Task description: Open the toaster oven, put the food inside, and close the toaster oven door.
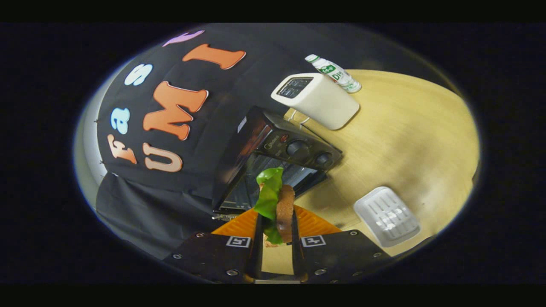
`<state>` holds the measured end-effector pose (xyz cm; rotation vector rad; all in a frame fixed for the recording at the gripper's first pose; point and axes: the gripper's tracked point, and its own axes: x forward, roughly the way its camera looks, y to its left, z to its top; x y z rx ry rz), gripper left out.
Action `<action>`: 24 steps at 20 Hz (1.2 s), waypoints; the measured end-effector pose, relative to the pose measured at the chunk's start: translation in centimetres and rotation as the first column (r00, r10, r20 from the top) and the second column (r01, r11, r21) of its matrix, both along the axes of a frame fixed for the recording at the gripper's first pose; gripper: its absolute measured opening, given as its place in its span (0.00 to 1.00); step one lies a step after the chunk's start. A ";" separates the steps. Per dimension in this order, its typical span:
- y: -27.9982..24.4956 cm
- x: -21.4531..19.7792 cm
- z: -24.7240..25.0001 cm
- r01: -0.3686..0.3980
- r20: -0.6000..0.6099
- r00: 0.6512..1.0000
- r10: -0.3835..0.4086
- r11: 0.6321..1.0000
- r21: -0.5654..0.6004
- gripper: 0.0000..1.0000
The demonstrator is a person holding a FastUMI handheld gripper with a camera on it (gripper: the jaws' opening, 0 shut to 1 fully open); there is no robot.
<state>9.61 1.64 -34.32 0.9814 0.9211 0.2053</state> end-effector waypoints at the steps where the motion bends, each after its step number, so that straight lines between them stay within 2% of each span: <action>1: 1.2 0.5 -0.7 0.036 -0.001 0.999 -0.036 0.999 0.020 0.29; 4: 3.3 3.1 -2.2 0.177 0.018 0.984 -0.178 0.982 0.067 0.29; 9: 7.7 6.4 -5.2 0.257 -0.008 0.966 -0.259 0.957 0.134 0.29; 13: 8.4 9.7 -6.0 0.383 -0.014 0.922 -0.387 0.905 0.187 0.29; 17: 9.8 11.4 -6.6 0.450 -0.031 0.891 -0.454 0.869 0.206 0.29; 20: 9.9 12.0 -7.1 0.490 -0.026 0.870 -0.493 0.857 0.158 0.30; 24: 9.5 11.4 -7.8 0.519 -0.062 0.855 -0.515 0.849 0.103 0.45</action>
